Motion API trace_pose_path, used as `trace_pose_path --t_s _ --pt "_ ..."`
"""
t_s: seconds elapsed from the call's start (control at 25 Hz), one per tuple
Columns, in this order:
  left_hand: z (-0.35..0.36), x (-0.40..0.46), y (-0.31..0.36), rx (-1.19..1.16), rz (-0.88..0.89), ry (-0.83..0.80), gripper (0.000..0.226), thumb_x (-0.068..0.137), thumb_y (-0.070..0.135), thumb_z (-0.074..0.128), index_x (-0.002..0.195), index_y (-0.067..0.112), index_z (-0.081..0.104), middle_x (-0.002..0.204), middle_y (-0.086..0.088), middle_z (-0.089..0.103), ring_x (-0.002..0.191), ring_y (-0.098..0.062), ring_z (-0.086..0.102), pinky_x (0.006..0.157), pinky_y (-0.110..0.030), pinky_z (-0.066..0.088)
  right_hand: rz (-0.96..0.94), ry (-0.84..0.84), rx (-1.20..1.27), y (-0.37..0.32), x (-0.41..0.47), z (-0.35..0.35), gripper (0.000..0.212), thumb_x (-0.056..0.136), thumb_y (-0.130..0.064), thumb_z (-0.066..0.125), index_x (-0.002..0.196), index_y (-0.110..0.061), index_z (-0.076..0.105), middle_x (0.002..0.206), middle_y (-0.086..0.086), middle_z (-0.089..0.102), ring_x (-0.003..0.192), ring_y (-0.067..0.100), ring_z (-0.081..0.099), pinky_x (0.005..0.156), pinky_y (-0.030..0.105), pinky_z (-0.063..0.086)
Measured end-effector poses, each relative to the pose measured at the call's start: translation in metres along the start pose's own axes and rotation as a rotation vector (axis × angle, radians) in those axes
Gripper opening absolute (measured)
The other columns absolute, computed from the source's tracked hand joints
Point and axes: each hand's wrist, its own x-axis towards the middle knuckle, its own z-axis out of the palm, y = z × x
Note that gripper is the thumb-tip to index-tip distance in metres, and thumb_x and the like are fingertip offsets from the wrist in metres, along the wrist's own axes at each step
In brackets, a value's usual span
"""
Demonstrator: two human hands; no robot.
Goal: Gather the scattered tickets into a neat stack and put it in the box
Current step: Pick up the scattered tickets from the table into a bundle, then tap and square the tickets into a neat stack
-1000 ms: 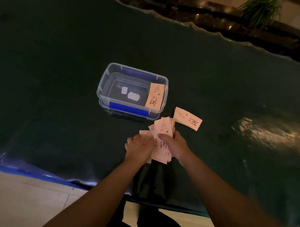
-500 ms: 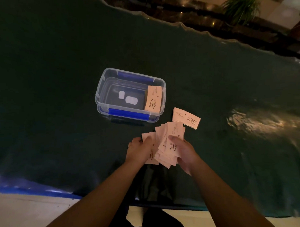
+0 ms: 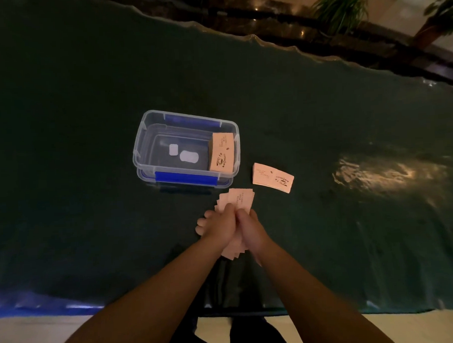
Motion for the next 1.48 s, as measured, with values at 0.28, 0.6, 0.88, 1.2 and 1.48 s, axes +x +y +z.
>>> trace_pose_path --t_s 0.28,0.6,0.88,1.2,1.48 --pt "0.010 -0.012 -0.005 -0.373 0.082 -0.216 0.053 0.095 0.051 0.043 0.136 0.020 0.056 0.130 -0.015 0.061 0.117 -0.032 0.061 0.104 -0.053 0.049 -0.073 -0.066 0.027 0.005 0.003 -0.027 0.058 0.100 -0.022 0.048 0.157 -0.026 0.039 0.146 0.016 0.053 0.125 0.035 0.062 0.105 0.055 0.056" --pt "0.066 -0.055 0.014 -0.708 0.174 -0.426 0.039 0.090 0.024 0.056 0.128 0.025 0.065 0.110 -0.018 0.079 0.100 -0.035 0.077 0.082 -0.052 0.062 -0.135 -0.310 -0.229 -0.026 -0.004 -0.127 0.076 0.090 -0.010 0.048 0.163 -0.024 0.031 0.153 0.015 0.048 0.133 0.036 0.056 0.110 0.056 0.050" --pt "0.089 -0.075 0.034 -1.182 0.271 -0.513 0.044 0.082 0.027 0.068 0.126 0.019 0.068 0.118 -0.023 0.075 0.100 -0.039 0.076 0.077 -0.056 0.063 -0.278 -0.358 0.036 -0.047 -0.013 -0.198 0.068 0.080 -0.039 0.079 0.144 -0.033 0.055 0.122 0.000 0.078 0.108 0.022 0.078 0.092 0.048 0.063" --pt "0.092 -0.064 0.054 -1.149 0.415 -0.534 0.057 0.079 0.025 0.081 0.133 0.018 0.064 0.128 -0.017 0.072 0.119 -0.033 0.069 0.098 -0.050 0.056 -0.302 -0.237 0.622 -0.021 -0.016 -0.172 0.079 0.079 -0.013 0.092 0.145 -0.025 0.050 0.134 0.009 0.076 0.119 0.028 0.076 0.101 0.055 0.060" --pt "0.046 -0.029 0.071 -0.873 0.376 -0.626 0.068 0.071 0.025 0.092 0.131 0.015 0.064 0.130 -0.017 0.071 0.118 -0.033 0.070 0.090 -0.047 0.060 -0.328 -0.221 0.463 -0.050 0.006 -0.189 0.059 0.083 -0.002 0.084 0.137 -0.011 0.062 0.127 0.014 0.079 0.116 0.031 0.076 0.090 0.047 0.064"
